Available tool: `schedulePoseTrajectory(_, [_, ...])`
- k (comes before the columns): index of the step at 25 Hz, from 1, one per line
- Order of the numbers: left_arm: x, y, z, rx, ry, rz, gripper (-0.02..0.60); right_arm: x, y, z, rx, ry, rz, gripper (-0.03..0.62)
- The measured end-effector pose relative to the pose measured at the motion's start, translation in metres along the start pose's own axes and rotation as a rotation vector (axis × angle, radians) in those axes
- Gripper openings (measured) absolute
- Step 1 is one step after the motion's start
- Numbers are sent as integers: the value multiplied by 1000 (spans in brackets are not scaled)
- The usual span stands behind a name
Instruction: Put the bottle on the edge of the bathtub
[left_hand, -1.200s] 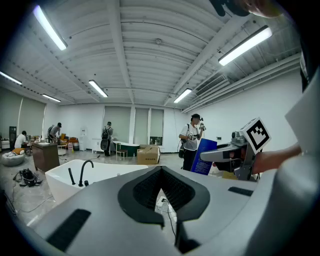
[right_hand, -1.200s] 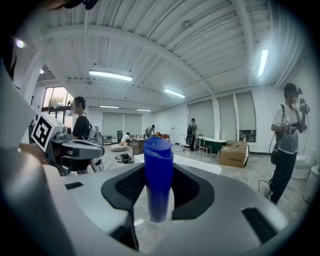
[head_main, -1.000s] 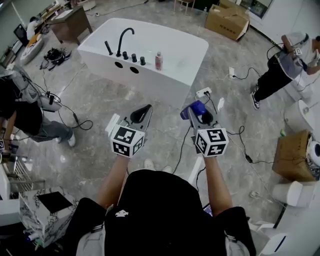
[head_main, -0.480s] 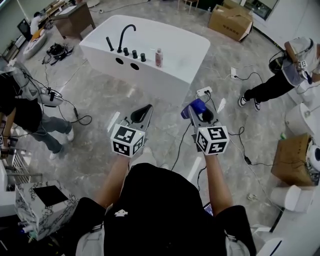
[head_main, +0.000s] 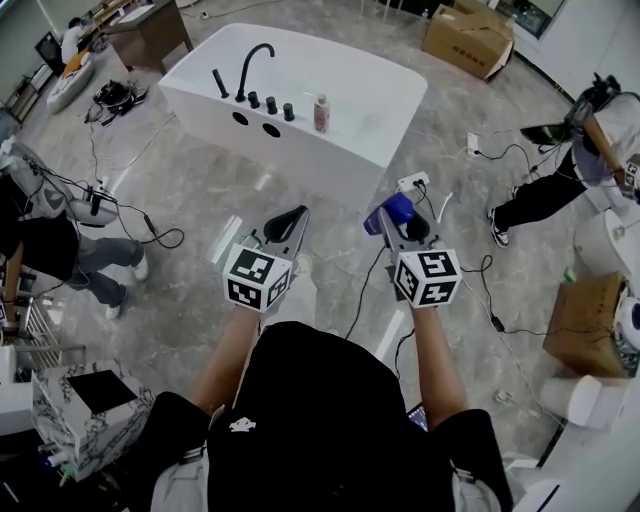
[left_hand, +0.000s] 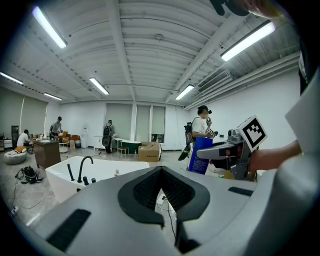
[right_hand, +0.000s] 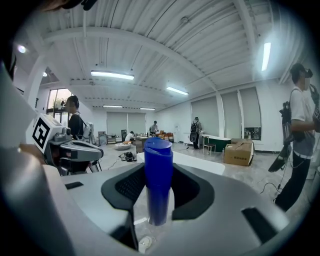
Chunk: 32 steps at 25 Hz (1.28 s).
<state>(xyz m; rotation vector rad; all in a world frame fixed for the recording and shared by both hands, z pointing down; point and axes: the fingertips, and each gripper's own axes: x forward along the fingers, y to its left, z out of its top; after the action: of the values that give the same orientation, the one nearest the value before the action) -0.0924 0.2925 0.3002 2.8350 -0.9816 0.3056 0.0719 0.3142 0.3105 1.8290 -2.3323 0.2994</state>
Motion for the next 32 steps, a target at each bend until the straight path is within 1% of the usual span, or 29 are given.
schedulePoseTrajectory(4, [26,25,2,-8,7,1,12,32,-12,3,3,6,5,163])
schedulePoseTrajectory(12, [94,87,13,-20,18,-9,12,117,-42,13,13,32,8,163])
schedulePoseTrajectory(22, [175,184,40,-49,39,-36,12,229,-77,43,33,71,-19,163])
schedulePoseTrajectory(28, [213,235,40,-65,59,-66,12,290,-84,50,36,94,-39,163])
schedulePoseTrajectory(32, [234,256,28,-77,76,-103,12,316,-88,40,49,110,-64,163])
